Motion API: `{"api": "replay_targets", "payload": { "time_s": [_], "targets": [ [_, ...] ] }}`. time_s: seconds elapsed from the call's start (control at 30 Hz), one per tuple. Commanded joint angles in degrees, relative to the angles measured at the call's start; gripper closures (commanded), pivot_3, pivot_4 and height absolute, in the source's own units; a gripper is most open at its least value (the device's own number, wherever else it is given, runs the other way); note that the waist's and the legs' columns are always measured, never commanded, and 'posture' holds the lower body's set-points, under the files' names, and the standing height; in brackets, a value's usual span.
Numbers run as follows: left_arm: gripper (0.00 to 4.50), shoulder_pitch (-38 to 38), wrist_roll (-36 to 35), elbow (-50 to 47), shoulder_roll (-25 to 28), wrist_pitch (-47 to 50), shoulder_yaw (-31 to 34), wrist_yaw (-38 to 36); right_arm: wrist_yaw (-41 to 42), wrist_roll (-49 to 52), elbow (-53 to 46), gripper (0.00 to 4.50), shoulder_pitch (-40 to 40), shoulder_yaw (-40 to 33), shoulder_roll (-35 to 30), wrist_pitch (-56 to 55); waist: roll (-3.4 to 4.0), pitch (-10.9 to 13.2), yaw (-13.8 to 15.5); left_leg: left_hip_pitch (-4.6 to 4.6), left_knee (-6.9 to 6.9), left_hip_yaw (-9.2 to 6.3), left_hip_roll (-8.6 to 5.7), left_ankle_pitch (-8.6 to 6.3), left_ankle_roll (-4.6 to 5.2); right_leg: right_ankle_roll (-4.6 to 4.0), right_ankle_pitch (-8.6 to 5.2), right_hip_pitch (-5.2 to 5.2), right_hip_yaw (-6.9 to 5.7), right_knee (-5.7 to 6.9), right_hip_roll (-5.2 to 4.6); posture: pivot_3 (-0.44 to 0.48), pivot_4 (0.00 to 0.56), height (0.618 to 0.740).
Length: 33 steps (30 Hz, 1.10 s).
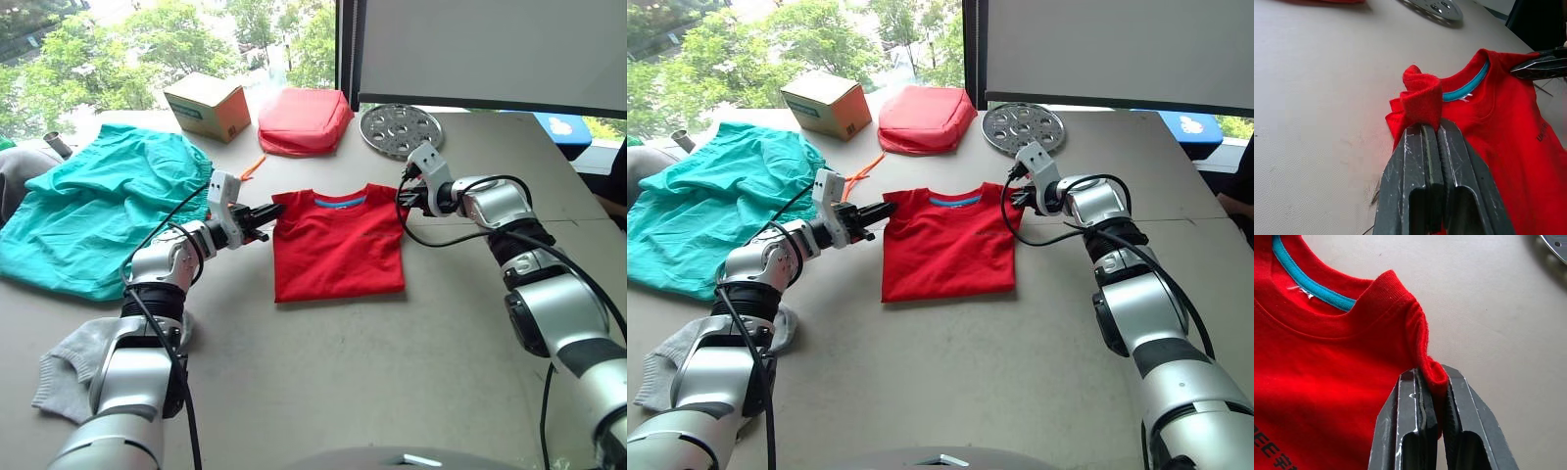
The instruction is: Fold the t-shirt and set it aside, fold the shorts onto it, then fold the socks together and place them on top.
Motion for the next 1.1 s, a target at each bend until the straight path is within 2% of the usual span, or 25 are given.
{"api": "replay_targets", "payload": {
  "time_s": [0.03,0.1,0.13,0.17,0.2,0.23,0.3,0.37,0.47,0.5,0.6,0.7,0.73,0.8,0.97,1.0,1.1],
  "targets": [
    [4.5,-3.0,3.7,3.8,-0.5,-3.0,1.3,1.8,2.3,-0.3,-1.0,4.48,-1.6,-1.6,-0.6,-1.4,0.0,0.0,-0.5,0.0,0.0,0.0,0.0,0.0,0.0,0.0,0.0,0.0,0.0,0.0,0.0,0.0,0.15,0.739],
    [4.5,-4.0,5.8,6.7,-0.5,-5.2,1.8,3.5,5.0,-0.1,-1.6,4.48,-1.3,-1.4,-0.3,-2.4,0.0,0.0,-0.7,0.0,0.0,0.0,0.0,0.0,0.01,0.01,0.01,0.0,0.01,0.01,0.0,0.0,0.15,0.739],
    [4.14,-4.7,6.4,8.1,-0.3,-5.6,2.5,4.7,5.4,-0.2,-1.4,3.76,-1.3,-1.5,-0.1,-3.2,0.0,0.0,-0.8,0.01,0.0,0.0,0.0,-0.01,0.01,0.01,0.01,0.0,0.01,0.0,0.0,0.0,0.15,0.739],
    [3.75,-5.3,6.9,9.2,0.1,-6.0,3.2,5.9,3.7,-0.5,-0.3,3.4,-1.7,-2.2,0.1,-4.3,0.0,0.0,-0.9,0.01,0.0,-0.01,0.0,0.0,0.01,0.01,0.01,0.0,0.01,0.02,0.01,0.0,0.15,0.739],
    [3.66,-5.5,7.4,9.9,0.5,-6.2,3.7,6.5,1.9,-0.8,0.5,3.24,-1.9,-2.9,0.3,-5.2,0.01,0.0,-0.9,0.01,0.0,-0.03,0.0,0.0,0.01,0.01,0.01,0.0,0.01,0.02,0.01,0.0,0.15,0.739],
    [3.12,-5.5,7.5,9.9,1.1,-5.9,4.3,6.6,0.6,-1.5,0.6,2.62,-1.9,-2.8,0.0,-6.6,0.0,0.0,-0.9,0.01,-0.01,-0.03,0.0,-0.01,0.01,0.01,0.01,0.0,0.01,0.02,0.01,0.0,0.15,0.739],
    [2.32,-4.0,7.0,6.8,2.6,-5.4,5.9,5.6,-0.2,-4.8,-3.1,1.77,0.2,-1.0,-2.4,-10.8,0.01,0.0,-0.9,-0.01,-0.02,-0.03,0.01,0.0,0.01,0.01,0.01,-0.02,0.0,0.02,0.0,0.0,0.15,0.739],
    [1.52,-1.7,4.5,1.1,4.3,-2.4,8.3,3.8,1.6,-4.6,-10.4,1.72,3.5,-1.6,-4.8,-10.9,0.01,0.0,-0.7,-0.06,-0.02,-0.08,0.01,0.0,0.0,0.01,0.01,-0.03,-0.04,0.0,-0.01,0.0,0.15,0.739],
    [1.52,3.2,-0.7,-11.4,5.4,4.5,12.0,3.4,4.8,-0.4,-25.4,1.72,9.6,-4.6,-7.5,-3.3,0.01,0.0,-0.6,-0.13,-0.03,-0.12,0.01,0.0,-0.01,0.01,0.01,-0.1,-0.06,0.03,-0.06,0.0,0.15,0.739],
    [1.49,4.6,-3.2,-16.5,4.7,7.6,13.8,5.3,3.7,0.7,-30.2,2.01,11.7,-6.0,-7.7,-0.9,0.02,0.0,-0.6,-0.13,-0.03,-0.11,0.01,0.0,-0.02,0.01,0.01,-0.1,-0.06,0.04,-0.08,0.0,0.15,0.739],
    [2.38,9.2,-7.4,-29.7,1.6,13.6,14.9,9.7,-0.4,3.9,-40.6,3.01,16.4,-8.7,-4.4,3.2,0.01,0.0,-0.6,-0.09,-0.02,-0.1,0.02,0.02,-0.04,0.01,0.01,-0.09,-0.06,0.07,-0.15,0.0,0.15,0.739],
    [3.78,12.6,-7.4,-39.6,-4.3,15.9,13.4,17.6,-7.0,3.4,-44.6,4.47,19.2,-7.8,2.2,4.5,0.0,0.0,-0.6,0.11,-0.02,-0.07,0.0,-0.01,-0.01,0.01,0.02,0.03,0.02,-0.02,-0.18,0.0,0.15,0.739],
    [4.35,13.7,-6.1,-41.9,-6.5,15.7,11.9,20.0,-9.3,2.6,-44.6,4.5,20.0,-6.9,4.9,3.7,-0.02,0.0,-0.6,0.15,-0.04,-0.06,-0.02,-0.1,0.16,0.01,0.01,0.04,0.03,-0.05,-0.18,0.0,0.15,0.739],
    [4.43,15.5,-2.2,-45.2,-12.5,14.3,7.5,26.4,-15.6,0.4,-42.7,4.5,22.1,-5.3,11.2,0.6,-0.03,-0.1,-0.5,0.13,-0.05,-0.04,-0.03,-0.08,0.12,0.0,0.02,0.05,0.03,-0.02,-0.14,0.0,0.15,0.739],
    [4.43,18.7,7.1,-44.9,-20.3,7.8,-1.7,32.6,-28.6,-4.9,-36.2,4.5,26.3,-2.3,21.5,-9.1,-0.03,-0.1,-0.3,0.01,-0.07,-0.09,-0.07,0.04,-0.07,-0.03,0.03,0.01,-0.03,-0.04,-0.12,0.0,0.15,0.739],
    [4.43,19.2,8.4,-43.3,-22.5,6.0,-2.1,34.5,-31.1,-5.9,-34.7,4.5,27.5,-1.6,23.4,-11.0,-0.03,-0.1,-0.3,0.05,-0.07,-0.09,-0.07,0.04,-0.07,-0.03,0.03,0.03,-0.03,-0.14,-0.12,0.0,0.15,0.739],
    [4.43,20.2,12.3,-40.0,-24.5,2.1,-3.3,36.7,-33.8,-7.9,-31.4,4.5,30.0,0.5,26.6,-16.0,-0.02,-0.1,-0.5,0.07,-0.07,-0.06,-0.07,0.03,-0.06,-0.04,0.03,0.03,0.0,-0.16,-0.11,0.0,0.15,0.739]
  ]
}}
